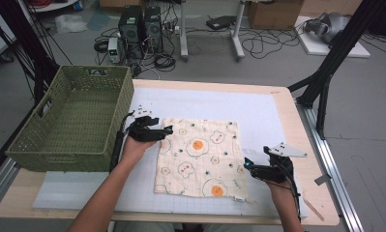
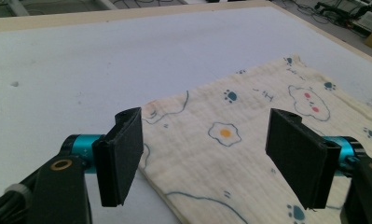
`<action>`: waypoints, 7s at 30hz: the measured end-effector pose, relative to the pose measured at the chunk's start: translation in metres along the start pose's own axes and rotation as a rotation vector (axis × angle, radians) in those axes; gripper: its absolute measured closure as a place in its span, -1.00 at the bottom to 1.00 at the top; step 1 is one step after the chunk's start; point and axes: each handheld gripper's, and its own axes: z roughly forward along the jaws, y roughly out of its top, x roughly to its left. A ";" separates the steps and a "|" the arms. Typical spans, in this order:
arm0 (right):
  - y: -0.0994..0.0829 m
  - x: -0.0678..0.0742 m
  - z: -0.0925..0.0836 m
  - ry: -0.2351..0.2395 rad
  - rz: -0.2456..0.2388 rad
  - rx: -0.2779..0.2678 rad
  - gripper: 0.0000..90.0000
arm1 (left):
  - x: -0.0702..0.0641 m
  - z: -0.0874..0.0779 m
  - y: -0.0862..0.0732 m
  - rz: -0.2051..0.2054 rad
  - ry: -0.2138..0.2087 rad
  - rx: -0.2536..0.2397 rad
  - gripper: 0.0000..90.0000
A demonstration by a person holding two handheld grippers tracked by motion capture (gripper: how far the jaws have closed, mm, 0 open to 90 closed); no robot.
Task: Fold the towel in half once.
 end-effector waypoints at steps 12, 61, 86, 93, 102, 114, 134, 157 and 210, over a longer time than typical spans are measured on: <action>-0.002 -0.004 0.001 -0.005 0.007 0.009 -0.74 | 0.014 0.031 0.000 0.016 0.109 0.123 -0.29; 0.058 -0.024 0.097 -0.022 -0.025 0.190 -0.75 | 0.012 0.051 -0.005 0.119 0.080 0.185 0.87; 0.079 -0.028 0.142 -0.010 -0.080 0.220 0.91 | 0.020 0.042 0.006 0.022 0.114 0.074 0.91; 0.089 -0.025 0.130 -0.031 -0.112 0.090 0.91 | 0.018 0.029 0.017 0.013 0.080 -0.025 0.91; 0.087 -0.012 0.114 -0.003 -0.154 0.088 0.90 | 0.003 0.017 0.011 0.084 0.046 0.021 0.90; 0.075 0.006 0.075 0.042 -0.201 0.043 0.90 | -0.019 -0.016 0.005 0.121 -0.012 -0.052 0.90; 0.027 0.021 0.035 0.084 -0.208 0.049 0.89 | -0.038 -0.048 -0.034 0.134 -0.118 -0.055 0.90; -0.004 0.033 0.007 0.150 -0.250 0.092 0.86 | -0.049 -0.064 -0.064 0.174 -0.165 0.023 0.87; -0.018 0.003 -0.015 0.229 -0.189 0.105 0.26 | -0.026 -0.077 -0.060 0.067 -0.103 -0.066 0.05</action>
